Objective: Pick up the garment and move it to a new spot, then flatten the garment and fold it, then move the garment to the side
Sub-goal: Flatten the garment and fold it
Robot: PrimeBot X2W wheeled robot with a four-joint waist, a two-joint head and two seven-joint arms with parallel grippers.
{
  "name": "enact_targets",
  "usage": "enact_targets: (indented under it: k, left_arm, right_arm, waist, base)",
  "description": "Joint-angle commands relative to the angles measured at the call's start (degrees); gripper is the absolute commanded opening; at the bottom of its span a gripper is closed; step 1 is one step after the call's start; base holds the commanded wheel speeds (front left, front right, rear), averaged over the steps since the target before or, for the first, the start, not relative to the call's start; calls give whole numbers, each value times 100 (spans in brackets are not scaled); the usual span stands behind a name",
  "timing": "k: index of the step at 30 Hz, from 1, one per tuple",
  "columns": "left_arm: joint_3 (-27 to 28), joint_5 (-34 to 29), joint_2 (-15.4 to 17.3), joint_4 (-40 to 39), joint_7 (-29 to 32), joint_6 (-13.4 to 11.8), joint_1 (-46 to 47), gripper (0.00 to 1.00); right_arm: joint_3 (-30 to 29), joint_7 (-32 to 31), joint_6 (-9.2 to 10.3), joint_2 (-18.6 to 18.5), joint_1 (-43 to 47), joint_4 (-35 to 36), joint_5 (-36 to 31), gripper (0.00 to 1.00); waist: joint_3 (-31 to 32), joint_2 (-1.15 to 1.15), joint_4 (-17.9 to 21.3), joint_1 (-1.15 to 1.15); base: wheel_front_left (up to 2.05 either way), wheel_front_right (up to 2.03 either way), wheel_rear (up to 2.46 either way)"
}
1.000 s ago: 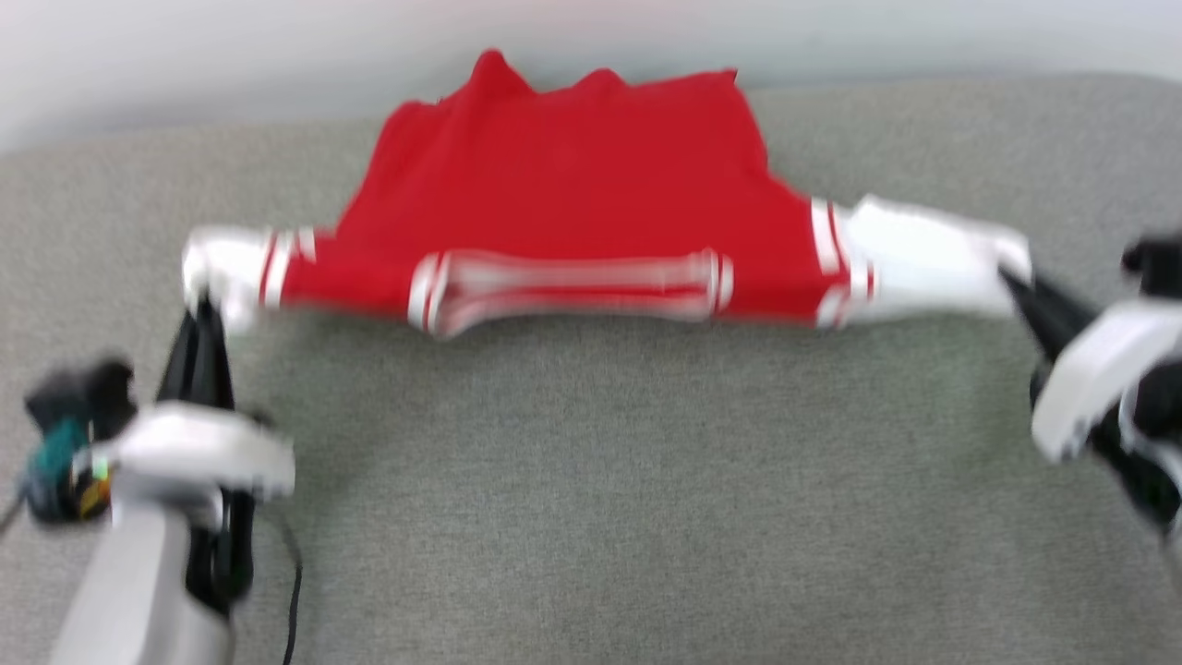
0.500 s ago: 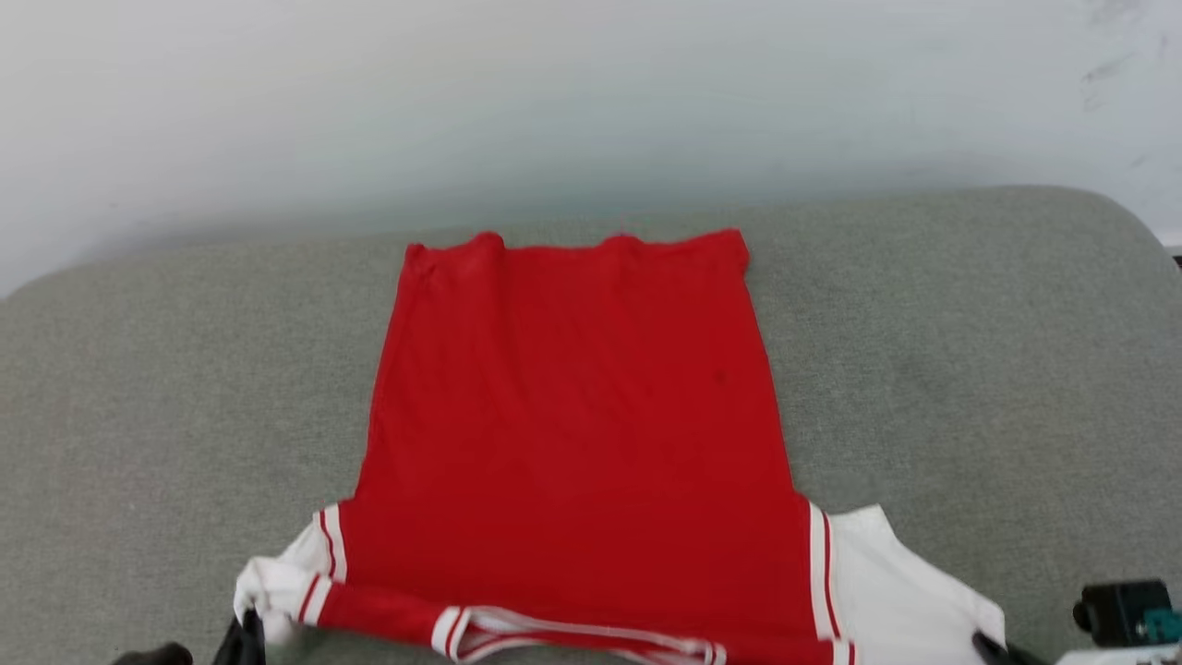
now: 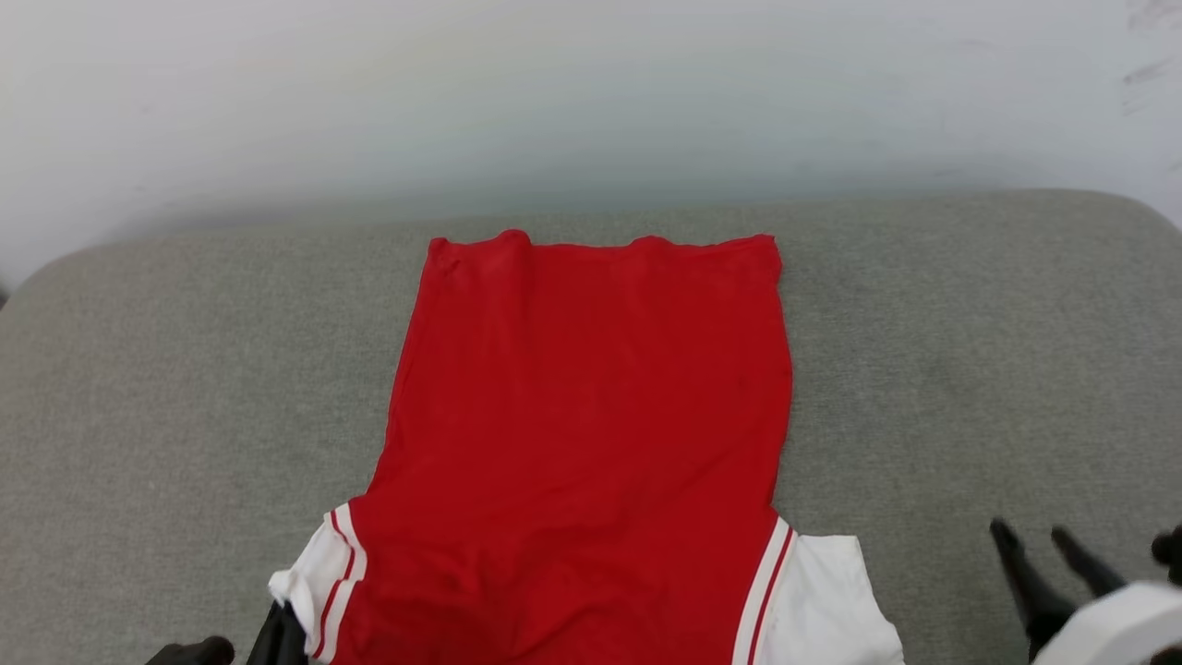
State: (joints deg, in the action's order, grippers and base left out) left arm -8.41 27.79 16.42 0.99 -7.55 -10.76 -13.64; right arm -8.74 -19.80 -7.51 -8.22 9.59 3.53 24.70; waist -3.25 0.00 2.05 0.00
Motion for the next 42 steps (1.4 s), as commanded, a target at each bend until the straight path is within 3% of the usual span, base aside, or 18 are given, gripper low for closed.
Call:
enact_targets:
  k: [1,4,10,17,23,31,37,38,39,40,42]
  left_arm:
    - [-19,-61,-13,-62,-27,-17,116,0]
    - [-112,-113,-82,-227,-76,-35,293,0]
    - [-365,-285,-243,-554,-208,23,787,0]
    - [-699,-447,-545,-688,-464,187,1495,0]
    - [-899,-551,-745,-751,-594,294,1917,0]
    - [-1198,-645,-922,-721,-642,407,2267,0]
    - [-1244,-623,-967,-612,-679,466,2364,0]
    - [-1243,-620,-972,-598,-685,475,2366,0]
    - [-1247,-617,-967,-565,-685,471,2361,0]
    - [-1259,-637,-953,-538,-676,466,2366,0]
    - [-1257,-623,-964,-515,-686,471,2391,0]
  right_arm:
    - [-74,79,4,37,-261,-72,-18,100]
    - [-213,252,4,72,-964,-355,6,100]
    - [-287,-79,3,-399,-2682,-1294,241,100]
    - [-195,-1475,3,-1087,-4727,-2437,344,100]
    - [15,-2851,3,-1297,-6045,-3036,196,100]
    - [6,-3425,3,-1147,-6748,-3616,-239,100]
    - [15,-3732,5,-1042,-6558,-4203,-391,100]
    - [23,-3812,6,-1041,-6525,-4286,-422,79]
    - [45,-3845,6,-1043,-6521,-4313,-436,30]
    - [42,-3847,6,-1037,-6535,-4326,-425,0]
    - [131,-3904,5,-1044,-6548,-4307,-448,0]
  waist:
    - [-105,0,-81,0]
    - [-302,0,-220,0]
    - [-981,0,-643,0]
    - [-1858,0,-1178,0]
    - [-2393,0,-1487,0]
    - [-2795,0,-1733,0]
    - [-2901,0,-1805,0]
    - [-2905,0,-1813,0]
    - [-2907,0,-1820,0]
    - [-2910,0,-1826,0]
    - [-2891,0,-1833,0]
  base:
    - [0,0,0]
    - [0,0,0]
    - [0,0,0]
    - [0,0,0]
    - [0,0,0]
    - [0,0,0]
    - [0,0,0]
    - [0,0,0]
    - [0,0,0]
    - [0,0,0]
    - [0,0,0]
